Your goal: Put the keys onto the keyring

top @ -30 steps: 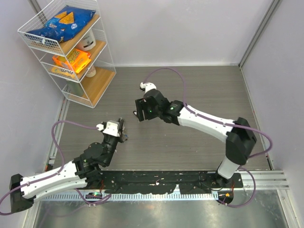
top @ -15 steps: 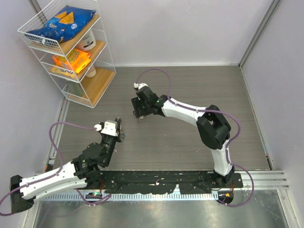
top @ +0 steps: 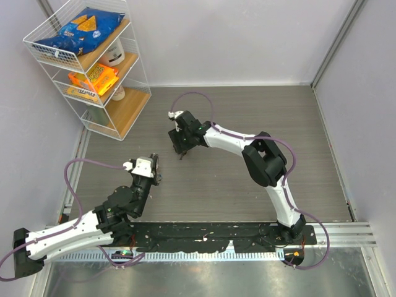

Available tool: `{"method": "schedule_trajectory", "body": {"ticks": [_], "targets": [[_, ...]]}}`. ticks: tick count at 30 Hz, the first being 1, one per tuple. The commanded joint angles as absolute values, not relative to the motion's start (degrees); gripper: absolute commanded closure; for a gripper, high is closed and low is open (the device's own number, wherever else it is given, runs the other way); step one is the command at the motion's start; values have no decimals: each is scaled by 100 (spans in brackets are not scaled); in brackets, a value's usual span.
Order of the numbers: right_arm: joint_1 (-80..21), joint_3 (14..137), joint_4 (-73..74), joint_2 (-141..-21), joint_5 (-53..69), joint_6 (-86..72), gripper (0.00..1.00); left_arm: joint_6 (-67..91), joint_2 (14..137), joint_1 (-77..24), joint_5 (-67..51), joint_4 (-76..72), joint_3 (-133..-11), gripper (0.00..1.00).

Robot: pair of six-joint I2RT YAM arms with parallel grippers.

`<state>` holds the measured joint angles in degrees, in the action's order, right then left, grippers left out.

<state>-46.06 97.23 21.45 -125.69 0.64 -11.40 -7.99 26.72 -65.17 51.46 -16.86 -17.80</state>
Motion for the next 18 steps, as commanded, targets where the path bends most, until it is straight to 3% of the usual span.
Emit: {"method": "schedule_trajectory", "body": {"ticks": [1, 10, 12, 18], "targets": [[-4614, 10055, 2206, -12630, 316, -835, 39, -756, 2681, -6487, 5186, -1942, -1969, 100], [-4623, 10090, 2241, -12849, 334, -747, 40, -747, 2769, -6451, 5142, -1951, -1969, 100], [-4614, 10099, 2224, -12885, 378, -729, 44, -747, 2769, -6442, 5133, -1934, -1969, 100], [-4632, 9879, 2171, -12806, 299, -668, 69, -747, 2742, -6442, 5142, -1934, -1960, 100]]}}
